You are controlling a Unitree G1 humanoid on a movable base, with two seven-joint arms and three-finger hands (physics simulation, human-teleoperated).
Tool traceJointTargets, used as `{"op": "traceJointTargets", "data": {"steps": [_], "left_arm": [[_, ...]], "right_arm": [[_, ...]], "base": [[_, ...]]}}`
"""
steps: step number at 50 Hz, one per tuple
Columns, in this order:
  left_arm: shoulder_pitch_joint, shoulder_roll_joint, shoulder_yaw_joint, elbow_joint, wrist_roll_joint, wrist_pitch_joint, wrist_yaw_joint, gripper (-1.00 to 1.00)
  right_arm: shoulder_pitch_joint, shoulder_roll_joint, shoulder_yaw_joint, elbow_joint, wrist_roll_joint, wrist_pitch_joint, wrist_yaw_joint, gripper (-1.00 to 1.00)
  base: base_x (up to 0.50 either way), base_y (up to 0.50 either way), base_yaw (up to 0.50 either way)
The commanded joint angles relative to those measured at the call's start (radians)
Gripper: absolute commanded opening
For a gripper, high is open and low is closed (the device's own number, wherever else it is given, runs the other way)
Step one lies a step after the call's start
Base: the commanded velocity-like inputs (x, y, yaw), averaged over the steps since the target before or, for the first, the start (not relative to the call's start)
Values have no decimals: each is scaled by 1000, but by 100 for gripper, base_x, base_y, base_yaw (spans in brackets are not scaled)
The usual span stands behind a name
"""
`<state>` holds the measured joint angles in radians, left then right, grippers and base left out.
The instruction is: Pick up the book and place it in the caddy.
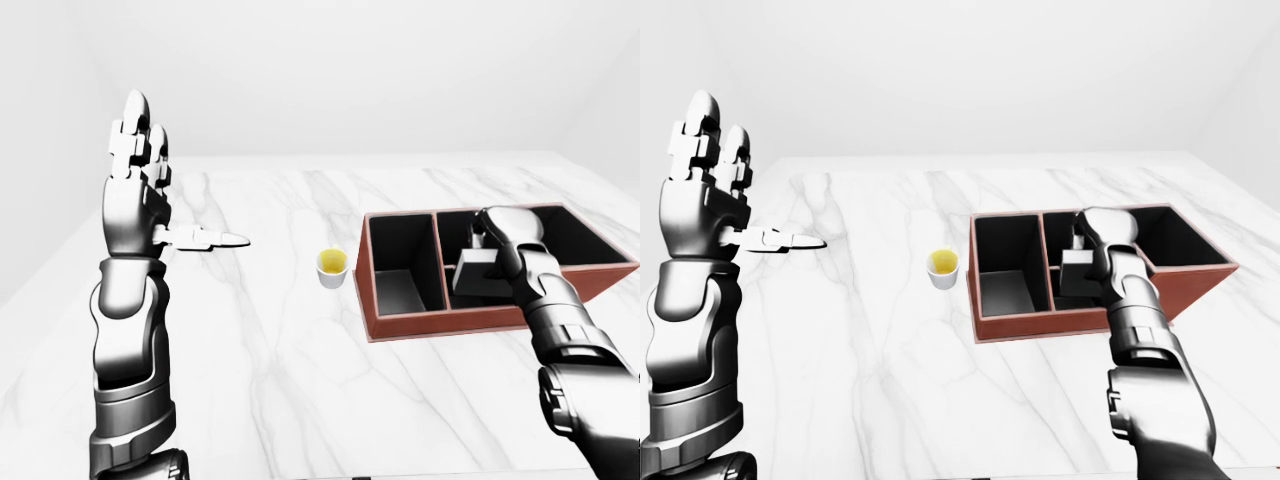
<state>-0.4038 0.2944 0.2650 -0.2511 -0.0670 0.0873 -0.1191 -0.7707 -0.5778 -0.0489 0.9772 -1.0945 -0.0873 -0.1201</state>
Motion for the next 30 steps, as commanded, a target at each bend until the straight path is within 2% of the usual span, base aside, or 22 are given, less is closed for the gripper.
{"op": "traceJointTargets", "data": {"steps": [1,30], "left_arm": [[2,0,0,4,1,0,0,100],[11,-5,-2,30,7,0,0,100]], "right_arm": [[-25,10,8,51,-51,0,-65,-100],[-54,36,54,196,-93,0,-193,-100]], "base": [[0,0,0],[0,0,0]]}}
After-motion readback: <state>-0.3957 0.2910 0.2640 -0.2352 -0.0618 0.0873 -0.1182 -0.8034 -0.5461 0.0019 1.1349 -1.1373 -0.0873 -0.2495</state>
